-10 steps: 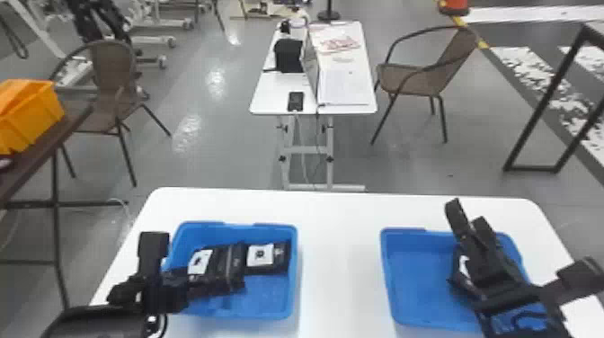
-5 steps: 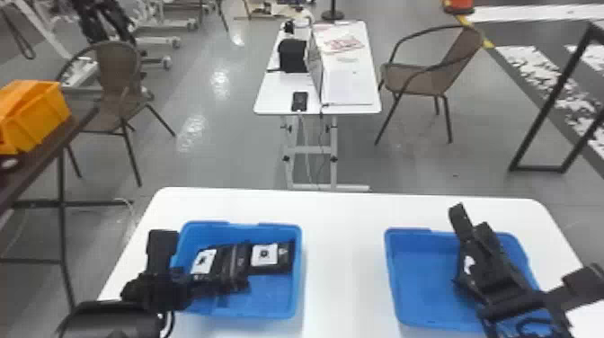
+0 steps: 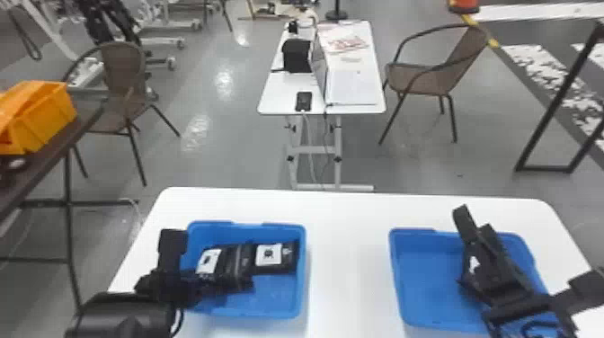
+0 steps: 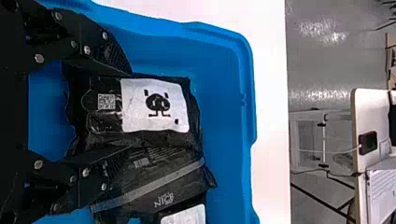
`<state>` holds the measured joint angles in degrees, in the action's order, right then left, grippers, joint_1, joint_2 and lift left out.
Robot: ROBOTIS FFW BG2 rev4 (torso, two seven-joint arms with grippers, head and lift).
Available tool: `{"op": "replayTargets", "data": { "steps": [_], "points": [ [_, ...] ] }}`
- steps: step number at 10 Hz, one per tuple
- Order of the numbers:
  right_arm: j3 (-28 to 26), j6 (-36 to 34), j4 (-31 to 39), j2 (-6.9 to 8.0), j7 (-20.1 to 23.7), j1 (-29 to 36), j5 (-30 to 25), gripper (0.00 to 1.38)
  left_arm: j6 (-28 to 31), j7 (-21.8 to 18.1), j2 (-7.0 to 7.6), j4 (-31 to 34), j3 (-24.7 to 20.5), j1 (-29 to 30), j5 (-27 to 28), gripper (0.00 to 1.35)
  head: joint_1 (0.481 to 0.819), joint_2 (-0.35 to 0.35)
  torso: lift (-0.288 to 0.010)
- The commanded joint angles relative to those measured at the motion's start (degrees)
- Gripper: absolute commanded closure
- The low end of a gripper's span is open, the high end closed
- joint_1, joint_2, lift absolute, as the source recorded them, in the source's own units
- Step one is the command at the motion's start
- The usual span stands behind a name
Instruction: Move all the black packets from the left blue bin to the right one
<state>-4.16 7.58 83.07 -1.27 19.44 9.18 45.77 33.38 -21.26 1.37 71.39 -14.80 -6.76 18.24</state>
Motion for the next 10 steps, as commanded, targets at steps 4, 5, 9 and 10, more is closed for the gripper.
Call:
{"op": "replayTargets", "data": {
  "steps": [4, 5, 9, 10],
  "points": [
    [0.2, -0.3, -0.2, 0.04, 0.1, 0.2, 0.9, 0.28, 1.2, -0.8, 1.45, 0.1, 1.4, -0.1, -0.3, 1.21, 0.695, 0.091, 0.0],
    [0.5, -0.4, -0.2, 0.04, 0.2, 0.0, 0.9, 0.28, -1.7, -5.1, 1.88, 1.6, 1.2, 1.1, 0.2, 1.21, 0.695, 0.088, 0.0],
    [0.7, -3.5, 1.2, -0.57, 2.4, 0.1, -0.4, 0.28, -8.0, -9.5, 0.39, 24.6, 5.3, 13.0, -4.5, 1.21, 0.695, 0.067, 0.0],
    [1.5, -4.7, 1.4, -0.84, 3.6, -0.9, -1.4, 0.29, -12.3, -12.2, 0.48, 24.5, 7.4, 11.9, -5.7, 1.21, 0.695, 0.048, 0.0]
  ]
}}
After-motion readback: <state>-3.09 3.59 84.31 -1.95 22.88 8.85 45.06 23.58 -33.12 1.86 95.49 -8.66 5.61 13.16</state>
